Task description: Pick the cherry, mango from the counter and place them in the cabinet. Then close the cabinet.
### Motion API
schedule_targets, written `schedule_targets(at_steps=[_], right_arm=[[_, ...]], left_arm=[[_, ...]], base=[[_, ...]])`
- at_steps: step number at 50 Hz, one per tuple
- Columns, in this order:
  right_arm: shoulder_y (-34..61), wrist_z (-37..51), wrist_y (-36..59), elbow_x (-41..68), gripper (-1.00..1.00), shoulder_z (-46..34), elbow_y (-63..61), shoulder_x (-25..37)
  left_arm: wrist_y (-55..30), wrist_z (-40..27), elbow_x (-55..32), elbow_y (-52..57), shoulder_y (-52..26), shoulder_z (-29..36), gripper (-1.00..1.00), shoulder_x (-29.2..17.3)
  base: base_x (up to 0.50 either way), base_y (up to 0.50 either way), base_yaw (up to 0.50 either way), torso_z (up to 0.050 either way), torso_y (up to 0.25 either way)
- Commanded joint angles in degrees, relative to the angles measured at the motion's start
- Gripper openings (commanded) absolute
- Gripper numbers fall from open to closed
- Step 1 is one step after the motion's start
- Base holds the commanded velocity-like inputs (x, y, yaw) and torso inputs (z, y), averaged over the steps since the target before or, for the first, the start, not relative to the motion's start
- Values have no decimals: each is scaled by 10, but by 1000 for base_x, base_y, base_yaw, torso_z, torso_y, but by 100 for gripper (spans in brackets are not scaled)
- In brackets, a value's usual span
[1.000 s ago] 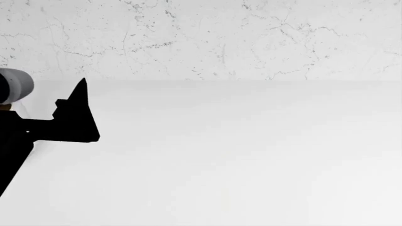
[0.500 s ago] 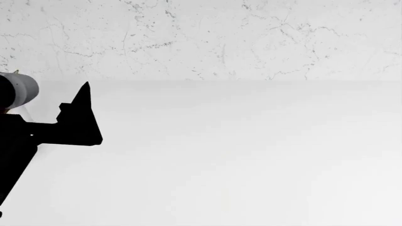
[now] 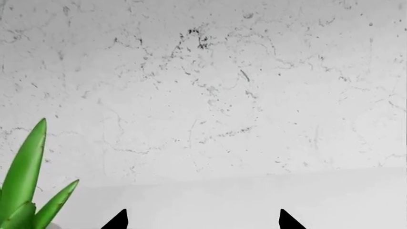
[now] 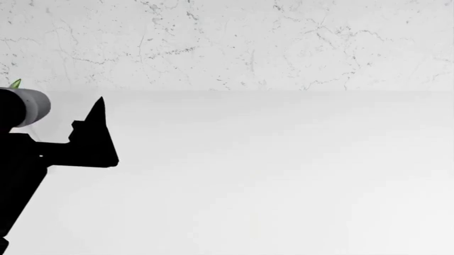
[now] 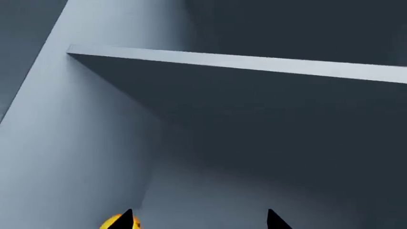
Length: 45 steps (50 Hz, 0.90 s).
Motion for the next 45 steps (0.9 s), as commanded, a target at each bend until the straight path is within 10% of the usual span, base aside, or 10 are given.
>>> schedule_targets(at_steps=[1, 8, 28, 45], right_arm=[[-18, 52, 115, 76, 100, 98, -113, 10], [-35, 128, 181, 147, 100, 167, -167, 4], [-181, 696, 100, 765, 100, 179, -272, 85], [-230, 813, -152, 933, 100, 62, -466, 184]], left_arm=[[0, -1, 1, 0, 4, 2, 100, 4], [-4, -3, -2, 0, -1, 7, 100, 7], [-5, -6, 2, 2, 3, 7, 100, 8], [-2, -6, 3, 2, 9, 5, 100, 8]], base=[[0, 0, 0, 0, 0], [0, 0, 0, 0, 0], [0, 0, 0, 0, 0], [0, 0, 0, 0, 0]])
